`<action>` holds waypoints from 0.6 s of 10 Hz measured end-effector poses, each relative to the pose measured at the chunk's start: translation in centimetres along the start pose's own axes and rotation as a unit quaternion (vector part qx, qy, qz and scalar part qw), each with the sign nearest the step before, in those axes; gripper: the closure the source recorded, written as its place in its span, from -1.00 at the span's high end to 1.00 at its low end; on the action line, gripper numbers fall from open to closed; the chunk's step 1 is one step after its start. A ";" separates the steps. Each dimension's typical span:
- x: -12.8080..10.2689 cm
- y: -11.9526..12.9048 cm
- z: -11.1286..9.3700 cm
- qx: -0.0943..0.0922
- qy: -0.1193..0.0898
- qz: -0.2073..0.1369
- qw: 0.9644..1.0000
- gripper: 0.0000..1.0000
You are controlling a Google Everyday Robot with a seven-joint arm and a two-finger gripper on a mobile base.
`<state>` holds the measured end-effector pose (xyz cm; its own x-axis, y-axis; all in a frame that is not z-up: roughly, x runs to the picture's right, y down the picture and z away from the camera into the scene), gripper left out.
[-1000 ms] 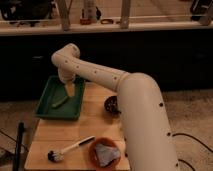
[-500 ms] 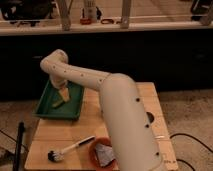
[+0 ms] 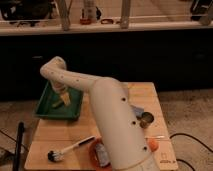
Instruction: Place pepper in table surface
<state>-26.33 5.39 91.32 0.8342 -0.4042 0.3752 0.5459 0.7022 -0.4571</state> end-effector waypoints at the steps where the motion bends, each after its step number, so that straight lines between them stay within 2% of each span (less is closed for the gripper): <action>1: -0.2 0.1 1.2 -0.009 -0.006 0.003 1.000 0.60; 4: -0.3 0.3 3.2 -0.028 -0.018 0.006 0.999 0.60; 5: -0.6 0.4 3.7 -0.035 -0.023 0.003 0.999 0.56; 6: -1.1 0.3 4.2 -0.040 -0.026 -0.001 0.999 0.42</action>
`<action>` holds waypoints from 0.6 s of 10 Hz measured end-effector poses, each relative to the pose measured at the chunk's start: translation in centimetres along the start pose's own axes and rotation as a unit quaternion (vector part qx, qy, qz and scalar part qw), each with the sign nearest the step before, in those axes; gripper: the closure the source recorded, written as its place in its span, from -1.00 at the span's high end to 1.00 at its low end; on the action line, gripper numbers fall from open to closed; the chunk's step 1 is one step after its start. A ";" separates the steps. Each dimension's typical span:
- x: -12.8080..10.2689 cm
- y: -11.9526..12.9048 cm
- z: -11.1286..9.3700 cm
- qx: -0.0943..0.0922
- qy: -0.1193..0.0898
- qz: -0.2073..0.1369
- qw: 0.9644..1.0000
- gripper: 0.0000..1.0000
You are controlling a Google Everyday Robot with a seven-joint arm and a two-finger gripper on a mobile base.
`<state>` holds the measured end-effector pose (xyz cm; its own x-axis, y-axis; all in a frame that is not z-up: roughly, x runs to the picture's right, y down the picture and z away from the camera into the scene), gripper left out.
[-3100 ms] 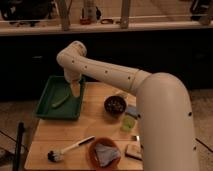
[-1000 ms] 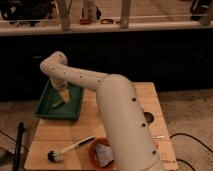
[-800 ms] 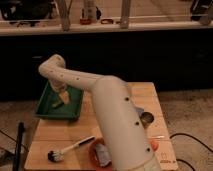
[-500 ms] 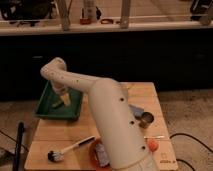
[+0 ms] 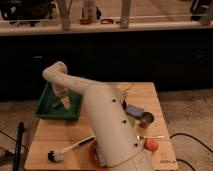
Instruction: Place pepper in table surface
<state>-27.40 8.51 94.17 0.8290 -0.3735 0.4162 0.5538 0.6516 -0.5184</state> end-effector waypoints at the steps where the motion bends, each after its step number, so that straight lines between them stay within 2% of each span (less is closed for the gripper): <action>1: -0.2 0.1 0.5 -0.006 -0.002 -0.003 1.000 0.21; 4: -0.4 0.3 0.5 -0.010 -0.009 -0.007 1.000 -0.40; 6: -0.7 0.3 -0.9 0.000 -0.011 -0.014 1.000 -0.80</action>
<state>-27.74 8.34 93.05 0.8114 -0.3773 0.4464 0.5766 0.6416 -0.5058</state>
